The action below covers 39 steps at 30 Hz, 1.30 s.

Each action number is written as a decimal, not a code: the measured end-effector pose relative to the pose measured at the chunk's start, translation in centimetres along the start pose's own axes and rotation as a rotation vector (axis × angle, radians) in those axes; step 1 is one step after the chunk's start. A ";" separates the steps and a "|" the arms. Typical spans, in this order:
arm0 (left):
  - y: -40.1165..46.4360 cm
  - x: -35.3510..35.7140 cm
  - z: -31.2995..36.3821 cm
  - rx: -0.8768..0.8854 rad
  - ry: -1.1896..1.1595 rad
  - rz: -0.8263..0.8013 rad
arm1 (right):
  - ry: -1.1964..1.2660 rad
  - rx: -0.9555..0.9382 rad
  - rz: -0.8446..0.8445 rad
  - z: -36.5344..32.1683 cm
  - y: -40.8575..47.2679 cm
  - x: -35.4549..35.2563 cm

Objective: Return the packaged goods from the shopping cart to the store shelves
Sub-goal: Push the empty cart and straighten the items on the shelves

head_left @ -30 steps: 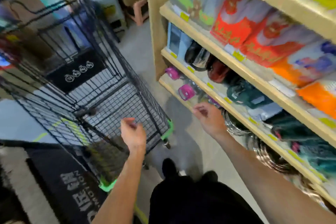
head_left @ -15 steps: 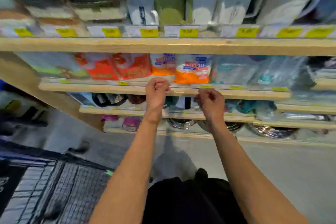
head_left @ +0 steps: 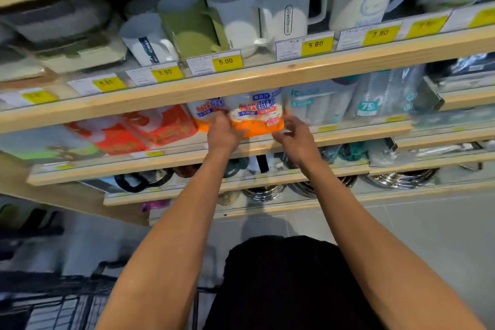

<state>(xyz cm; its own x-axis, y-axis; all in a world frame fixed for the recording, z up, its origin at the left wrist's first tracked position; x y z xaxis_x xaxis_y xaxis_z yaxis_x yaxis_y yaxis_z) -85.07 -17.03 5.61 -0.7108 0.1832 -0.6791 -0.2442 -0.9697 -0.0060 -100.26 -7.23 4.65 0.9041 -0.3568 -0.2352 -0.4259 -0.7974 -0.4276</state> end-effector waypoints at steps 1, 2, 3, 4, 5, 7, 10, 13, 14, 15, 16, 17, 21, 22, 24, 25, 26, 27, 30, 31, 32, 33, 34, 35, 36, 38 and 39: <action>0.4 0.1 -0.2 0.022 0.043 0.009 | -0.017 -0.008 -0.014 0.0 0.4 0.4; 0.8 0.1 -0.4 0.043 0.074 0.026 | -0.029 -0.012 -0.024 0.1 0.8 0.7; 1.2 0.3 -0.7 0.058 0.087 0.044 | -0.041 -0.007 -0.031 0.1 1.0 0.9; 1.7 0.5 -1.0 0.061 0.088 0.048 | -0.046 -0.009 -0.032 0.2 1.2 1.0; 2.1 0.7 -1.4 0.070 0.087 0.042 | -0.048 -0.016 -0.034 0.3 1.4 1.1; 2.6 1.2 -2.1 0.071 0.072 -0.012 | -0.029 -0.043 -0.034 0.4 1.6 1.2; 2.7 1.8 -2.7 0.077 0.025 -0.073 | -0.034 -0.065 -0.022 0.7 1.9 1.2; 3.1 2.1 -3.6 0.106 0.017 -0.131 | -0.061 -0.036 -0.049 1.2 2.3 1.3; 3.2 2.1 -4.0 0.109 0.015 -0.140 | -0.062 -0.019 -0.057 1.4 2.3 1.4; 3.4 2.1 -4.5 0.110 0.005 -0.136 | -0.063 -0.002 -0.054 1.5 2.1 1.5; 3.3 2.0 -4.9 0.103 -0.009 -0.119 | -0.059 0.012 -0.043 1.5 2.0 1.7; 3.3 1.9 -5.1 0.090 -0.034 -0.094 | -0.054 0.033 -0.020 1.5 1.9 1.8; 0.9 1.5 -4.0 0.021 -0.181 0.203 | -0.010 0.020 0.113 1.6 1.7 1.2; 0.0 2.0 -3.3 -0.027 -0.209 0.282 | 0.015 0.009 0.158 1.6 1.7 0.5; -1.8 3.9 -1.5 -0.031 -0.282 0.334 | 0.047 -0.009 0.302 1.6 1.5 -1.6; -2.6 5.2 -0.4 0.017 -0.344 0.299 | 0.075 -0.009 0.377 1.6 1.4 -3.0; -3.2 6.6 0.9 0.069 -0.404 0.224 | 0.115 0.000 0.443 1.7 1.3 -4.5; -3.7 8.3 2.0 0.115 -0.458 0.150 | 0.155 0.023 0.501 2.0 1.5 -6.1; -4.3 13.4 6.3 0.194 -0.483 0.019 | 0.251 0.106 0.617 4.1 2.5 -11.7; -4.1 14.7 7.5 0.213 -0.479 0.003 | 0.265 0.131 0.645 4.7 2.6 -13.1; -4.0 16.2 9.2 0.225 -0.480 0.014 | 0.267 0.148 0.657 5.2 3.0 -14.9; -3.9 18.3 11.3 0.220 -0.491 0.031 | 0.246 0.161 0.658 5.8 3.3 -17.5; -3.7 19.2 12.4 0.225 -0.486 0.051 | 0.235 0.166 0.651 6.2 3.6 -18.7; -3.6 20.7 13.5 0.232 -0.470 0.070 | 0.220 0.176 0.640 6.5 3.8 -20.4; -3.5 21.9 14.7 0.228 -0.445 0.092 | 0.200 0.177 0.630 6.7 4.0 -22.2; -3.2 23.9 16.2 0.185 -0.398 0.131 | 0.146 0.175 0.593 6.7 4.8 -25.2; -3.1 24.8 17.0 0.152 -0.357 0.153 | 0.104 0.167 0.549 6.6 5.3 -26.7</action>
<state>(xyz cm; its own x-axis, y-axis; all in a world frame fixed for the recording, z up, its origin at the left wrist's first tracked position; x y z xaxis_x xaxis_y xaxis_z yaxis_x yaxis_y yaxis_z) -113.17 -6.77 1.28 -0.9240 0.1088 -0.3666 -0.1932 -0.9601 0.2020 -126.88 1.30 2.86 0.5447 -0.7486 -0.3779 -0.8251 -0.3979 -0.4011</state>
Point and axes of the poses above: each hand's wrist, its own y-axis towards the middle knuckle, its own x-axis out of the palm, z = x × y, the point moved 1 cm from there along y, towards the middle knuckle, and after that the axes turned 12 degrees about x, right-handed, at the moved point
